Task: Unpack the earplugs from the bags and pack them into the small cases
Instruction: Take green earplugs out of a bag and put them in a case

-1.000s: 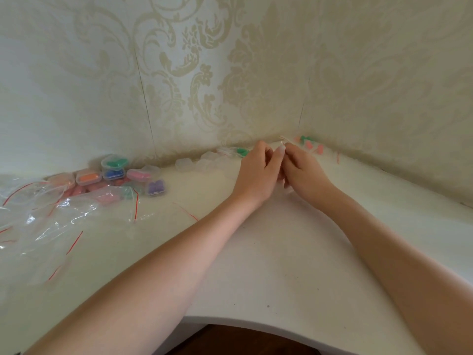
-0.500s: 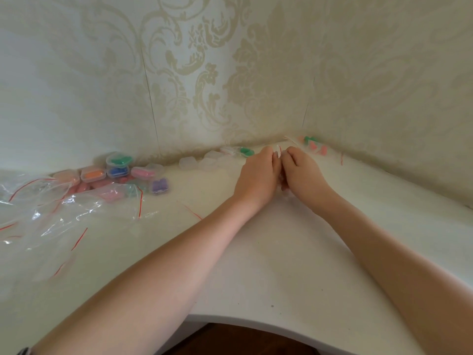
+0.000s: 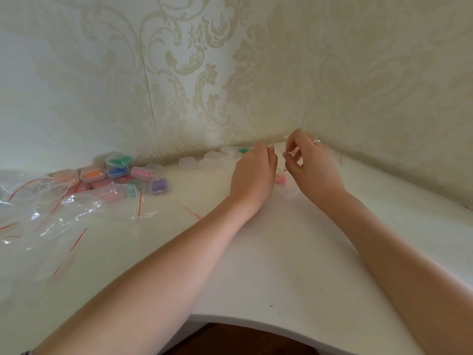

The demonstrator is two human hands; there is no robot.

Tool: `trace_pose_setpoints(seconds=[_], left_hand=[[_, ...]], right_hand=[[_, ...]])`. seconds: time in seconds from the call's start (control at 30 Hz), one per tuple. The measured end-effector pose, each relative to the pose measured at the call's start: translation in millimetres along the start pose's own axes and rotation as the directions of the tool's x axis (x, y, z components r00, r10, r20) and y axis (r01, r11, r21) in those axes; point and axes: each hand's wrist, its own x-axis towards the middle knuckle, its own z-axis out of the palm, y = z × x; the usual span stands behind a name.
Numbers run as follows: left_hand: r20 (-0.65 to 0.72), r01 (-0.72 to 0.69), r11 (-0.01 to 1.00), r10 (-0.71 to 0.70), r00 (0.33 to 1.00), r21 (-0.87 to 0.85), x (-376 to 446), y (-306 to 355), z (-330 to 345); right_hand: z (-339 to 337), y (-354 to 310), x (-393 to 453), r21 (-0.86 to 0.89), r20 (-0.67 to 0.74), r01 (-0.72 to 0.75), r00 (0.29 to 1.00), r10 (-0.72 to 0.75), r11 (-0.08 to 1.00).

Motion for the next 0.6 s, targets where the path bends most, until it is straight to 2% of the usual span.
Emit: trace_pose_setpoints(seconds=[0.1, 0.2, 0.33, 0.43, 0.5, 0.57, 0.6], left_hand=[[-0.016, -0.047, 0.999, 0.047, 0.999, -0.003, -1.3, 2.1, -1.2], [-0.020, -0.153, 0.988, 0.154, 0.988, 0.034, -4.1, 5.7, -0.9], [-0.124, -0.361, 0.925, 0.374, 0.919, 0.118, -4.6, 4.3, 3.7], [-0.137, -0.434, 0.884, 0.458, 0.878, 0.174, -5.4, 1.9, 6.7], [-0.110, -0.353, 0.935, 0.355, 0.928, 0.033, -6.4, 4.7, 6.1], [-0.114, -0.137, 0.963, 0.113, 0.987, -0.230, -3.4, 5.8, 4.3], [-0.114, -0.017, 0.935, -0.025, 0.993, -0.355, -0.7, 4.9, 3.1]], right_hand=[[2.9, 0.0, 1.4, -0.048, 0.060, 0.060, 0.997, -0.057, 0.997], [5.1, -3.8, -0.1, -0.048, 0.091, -0.012, 0.996, 0.017, 0.999], [2.6, -4.9, 0.1, 0.190, 0.168, -0.183, 0.974, 0.152, 0.965], [1.8, -3.1, 3.4, 0.138, 0.224, -0.236, 0.954, 0.201, 0.962], [1.0, -2.3, 4.0, 0.176, 0.230, -0.257, 0.949, 0.214, 0.950], [-0.5, -0.3, 4.7, 0.278, 0.195, -0.264, 0.957, 0.215, 0.924], [-1.0, 1.2, 5.3, 0.319, 0.171, -0.254, 0.963, 0.208, 0.913]])
